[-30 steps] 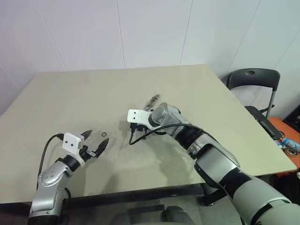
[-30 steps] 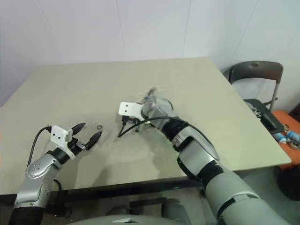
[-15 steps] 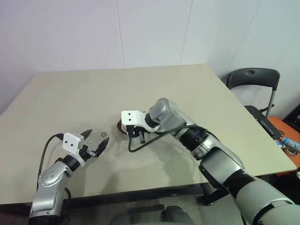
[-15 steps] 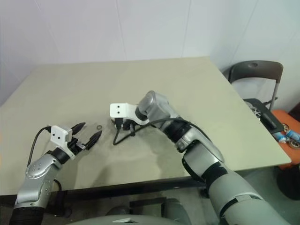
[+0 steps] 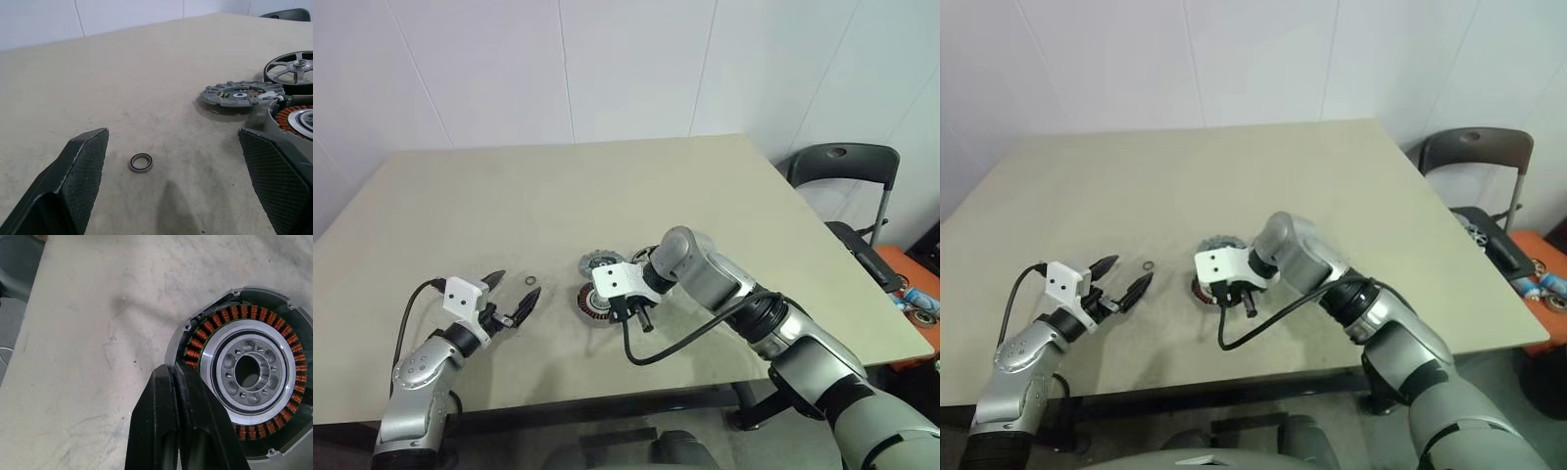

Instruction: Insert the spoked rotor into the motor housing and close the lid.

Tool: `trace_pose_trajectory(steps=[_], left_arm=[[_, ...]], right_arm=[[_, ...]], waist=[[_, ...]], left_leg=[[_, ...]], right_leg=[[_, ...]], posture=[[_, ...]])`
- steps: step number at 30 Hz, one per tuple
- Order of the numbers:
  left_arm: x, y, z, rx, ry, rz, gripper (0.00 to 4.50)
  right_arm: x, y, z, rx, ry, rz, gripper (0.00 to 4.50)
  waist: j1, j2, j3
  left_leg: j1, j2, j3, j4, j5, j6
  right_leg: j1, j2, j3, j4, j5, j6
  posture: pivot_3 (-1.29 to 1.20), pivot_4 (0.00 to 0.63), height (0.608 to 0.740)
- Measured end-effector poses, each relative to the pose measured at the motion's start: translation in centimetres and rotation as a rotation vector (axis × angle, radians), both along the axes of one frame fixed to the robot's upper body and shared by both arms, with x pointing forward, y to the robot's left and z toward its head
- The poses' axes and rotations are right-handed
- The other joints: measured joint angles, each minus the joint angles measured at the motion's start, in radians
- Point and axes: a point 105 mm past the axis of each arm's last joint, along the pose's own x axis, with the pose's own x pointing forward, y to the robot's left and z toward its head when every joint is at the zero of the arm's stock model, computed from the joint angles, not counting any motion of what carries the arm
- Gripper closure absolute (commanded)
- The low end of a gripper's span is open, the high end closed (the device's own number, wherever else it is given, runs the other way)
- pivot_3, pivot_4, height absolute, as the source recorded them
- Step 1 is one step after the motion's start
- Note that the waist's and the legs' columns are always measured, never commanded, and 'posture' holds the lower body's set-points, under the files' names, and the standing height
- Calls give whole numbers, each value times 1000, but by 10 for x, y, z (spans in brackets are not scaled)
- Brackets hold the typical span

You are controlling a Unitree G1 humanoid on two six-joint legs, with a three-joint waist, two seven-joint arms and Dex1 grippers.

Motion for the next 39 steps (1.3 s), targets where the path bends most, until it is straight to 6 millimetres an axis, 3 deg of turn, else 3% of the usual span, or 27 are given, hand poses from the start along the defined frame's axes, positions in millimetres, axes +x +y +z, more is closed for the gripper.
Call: trace_pose_trajectory(steps=[4, 13, 15, 23, 31, 39], left_arm=[[0, 0, 0, 0, 1, 0, 0], [0, 1, -3, -3, 25, 3, 0], [0, 1, -4, -4, 32, 5, 0], [4, -3, -18, 7, 122, 43, 0], [28, -8, -4, 43, 168, 99, 0], [38, -14, -10, 44, 250, 107, 0]], right_arm=[[-1, 4, 1, 16, 5, 4, 3558], [-2, 8, 14, 96, 17, -7, 398], [0, 9, 18, 124, 8, -20, 29], [6, -7, 35, 360, -1, -112, 29], [10, -23, 52, 541, -43, -132, 29], [9, -37, 53, 584, -24, -156, 29]], waist=[[4, 0, 0], [5, 0, 0], [5, 0, 0], [10, -1, -1], [10, -1, -1], [8, -2, -1]], left_leg=[[0, 0, 0, 0, 0, 0], [1, 0, 0, 1, 0, 0], [1, 0, 0, 1, 0, 0], [1, 0, 0, 1, 0, 0], [2, 0, 0, 2, 0, 0], [2, 0, 0, 2, 0, 0]], right_leg=[[0, 0, 0, 0, 0, 0], [1, 0, 0, 0, 0, 0], [1, 0, 0, 0, 0, 0], [2, 0, 0, 0, 0, 0], [3, 2, 0, 2, 0, 0], [2, 2, 1, 2, 0, 0]], posture=[[0, 0, 740], [0, 0, 740], [0, 0, 740], [0, 0, 740], [0, 0, 740], [0, 0, 740]])
